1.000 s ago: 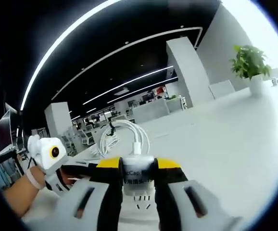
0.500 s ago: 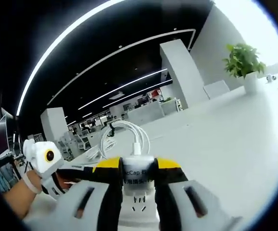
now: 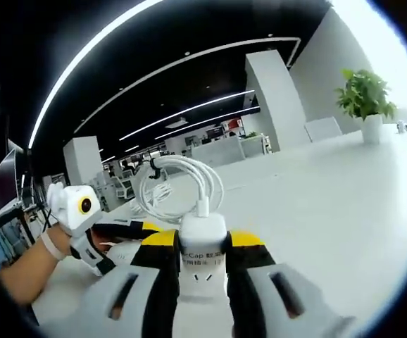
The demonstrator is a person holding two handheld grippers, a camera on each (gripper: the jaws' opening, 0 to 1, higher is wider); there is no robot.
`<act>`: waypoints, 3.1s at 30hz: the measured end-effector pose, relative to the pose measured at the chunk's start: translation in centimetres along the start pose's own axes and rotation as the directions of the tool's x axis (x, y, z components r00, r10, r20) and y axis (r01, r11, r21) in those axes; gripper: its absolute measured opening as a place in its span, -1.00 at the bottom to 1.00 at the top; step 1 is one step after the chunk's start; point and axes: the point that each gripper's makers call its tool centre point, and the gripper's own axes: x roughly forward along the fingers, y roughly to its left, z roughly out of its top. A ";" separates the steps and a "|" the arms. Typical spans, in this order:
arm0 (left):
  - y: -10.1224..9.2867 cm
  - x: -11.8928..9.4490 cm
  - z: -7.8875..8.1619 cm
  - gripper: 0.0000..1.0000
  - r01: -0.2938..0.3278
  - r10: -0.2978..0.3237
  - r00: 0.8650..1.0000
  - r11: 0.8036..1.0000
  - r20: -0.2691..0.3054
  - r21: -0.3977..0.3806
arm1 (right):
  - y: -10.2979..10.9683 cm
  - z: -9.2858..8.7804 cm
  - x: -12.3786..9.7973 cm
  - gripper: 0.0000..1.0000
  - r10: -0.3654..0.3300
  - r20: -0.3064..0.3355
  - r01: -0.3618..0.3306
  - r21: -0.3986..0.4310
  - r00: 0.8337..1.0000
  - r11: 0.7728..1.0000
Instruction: Straighten the power strip on the desk, plug the charger into it
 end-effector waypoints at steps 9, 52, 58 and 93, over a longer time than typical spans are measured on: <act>0.0 0.0 0.0 0.42 -0.001 0.001 1.000 1.000 0.003 0.002 | 0.1 -1.6 -1.1 -0.51 0.002 -0.125 -0.004 -0.017 0.992 1.000; -1.5 2.6 1.9 0.22 -0.006 0.005 1.000 0.999 0.017 0.051 | 0.0 -1.8 0.0 -0.50 0.001 -0.365 -0.039 -0.098 0.931 0.994; -3.5 3.3 4.3 0.00 0.023 -0.034 0.996 0.992 0.088 0.128 | -0.1 -1.7 0.1 -0.50 0.015 -0.375 -0.043 -0.066 0.927 0.997; -3.0 7.4 7.3 -0.28 -0.025 -0.013 0.993 0.945 0.116 0.325 | -0.4 -1.8 0.1 -0.48 0.074 -0.456 -0.067 0.031 0.887 0.997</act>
